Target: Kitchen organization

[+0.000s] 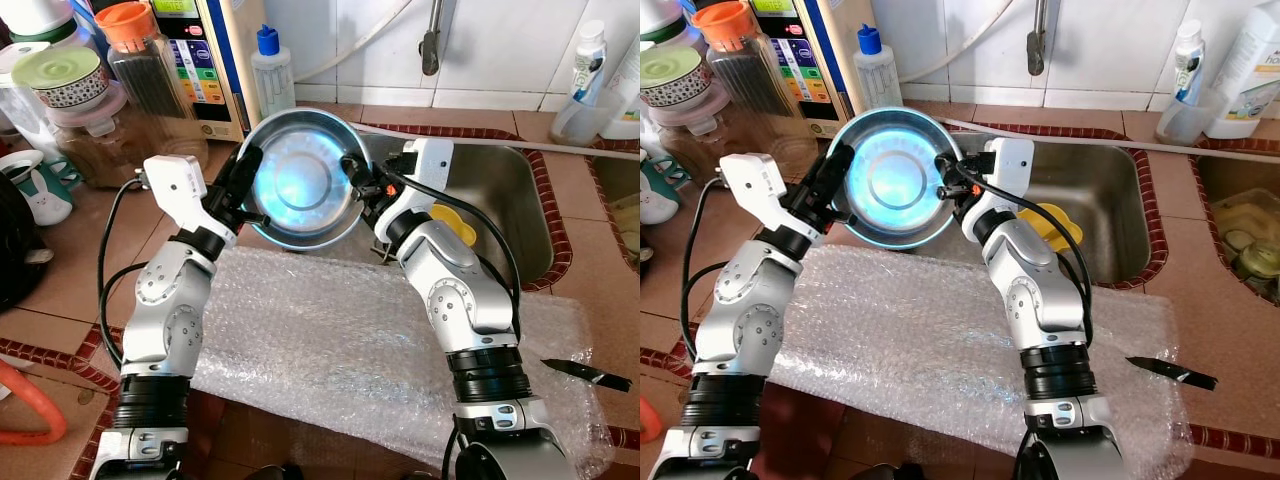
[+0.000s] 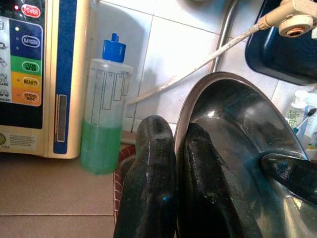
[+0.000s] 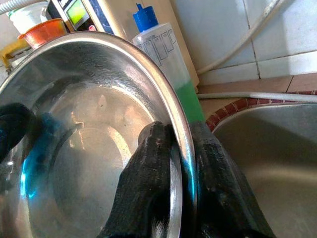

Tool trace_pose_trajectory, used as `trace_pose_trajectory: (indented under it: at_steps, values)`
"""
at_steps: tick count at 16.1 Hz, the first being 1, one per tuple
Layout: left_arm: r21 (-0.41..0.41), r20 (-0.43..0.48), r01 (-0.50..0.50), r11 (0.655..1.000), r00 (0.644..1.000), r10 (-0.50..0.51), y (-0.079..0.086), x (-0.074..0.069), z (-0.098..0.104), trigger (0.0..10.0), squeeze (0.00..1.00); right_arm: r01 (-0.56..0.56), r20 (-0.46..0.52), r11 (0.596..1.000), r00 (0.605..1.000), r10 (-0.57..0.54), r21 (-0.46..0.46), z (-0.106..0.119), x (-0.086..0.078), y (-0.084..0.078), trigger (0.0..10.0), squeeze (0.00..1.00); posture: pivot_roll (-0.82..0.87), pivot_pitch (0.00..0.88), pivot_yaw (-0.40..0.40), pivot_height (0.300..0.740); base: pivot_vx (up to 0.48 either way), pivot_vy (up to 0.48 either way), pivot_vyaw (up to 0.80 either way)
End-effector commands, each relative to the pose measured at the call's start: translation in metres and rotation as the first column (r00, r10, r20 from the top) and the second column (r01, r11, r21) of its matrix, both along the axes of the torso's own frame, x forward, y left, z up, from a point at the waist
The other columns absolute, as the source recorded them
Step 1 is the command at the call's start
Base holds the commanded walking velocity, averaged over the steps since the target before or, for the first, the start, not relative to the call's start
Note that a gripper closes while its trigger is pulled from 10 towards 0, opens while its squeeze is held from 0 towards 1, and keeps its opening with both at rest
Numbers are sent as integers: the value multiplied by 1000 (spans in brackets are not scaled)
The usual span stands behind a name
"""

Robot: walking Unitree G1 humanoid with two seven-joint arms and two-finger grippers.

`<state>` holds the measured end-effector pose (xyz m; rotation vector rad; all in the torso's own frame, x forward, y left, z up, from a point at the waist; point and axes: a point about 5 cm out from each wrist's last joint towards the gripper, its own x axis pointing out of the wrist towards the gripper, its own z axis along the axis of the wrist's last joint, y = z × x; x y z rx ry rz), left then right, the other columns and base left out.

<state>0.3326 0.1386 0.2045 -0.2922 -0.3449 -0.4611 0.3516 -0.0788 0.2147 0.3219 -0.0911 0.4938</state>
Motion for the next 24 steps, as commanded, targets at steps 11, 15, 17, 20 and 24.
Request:
trace_pose_trajectory:
  at_steps: [11,15,17,20,24]
  values:
    - [108,14,301,947,952,-305,-41,-20,0,10000,1000,398,-48,917,916,-399,-38,-8,19,-61,0,0,-176,126,107,740,0,0,0]
    - [137,-54,358,924,934,-354,-42,-25,-13,10000,1000,540,3,835,840,-543,-107,-14,23,-90,0,0,-171,126,114,740,0,0,0]
    - [166,-95,400,901,916,-389,-45,-29,-21,10000,1000,599,-11,790,796,-605,-128,-21,23,-108,0,0,-170,130,118,740,0,0,0]
    - [209,-136,432,877,901,-412,-46,-33,-30,10000,1000,683,2,702,717,-697,-202,-32,23,-139,0,0,-173,135,122,740,0,0,0]
    - [244,-169,454,857,890,-423,-46,-35,-36,10000,1000,720,-60,639,650,-758,-272,-49,22,-163,0,0,-174,137,123,740,0,0,0]
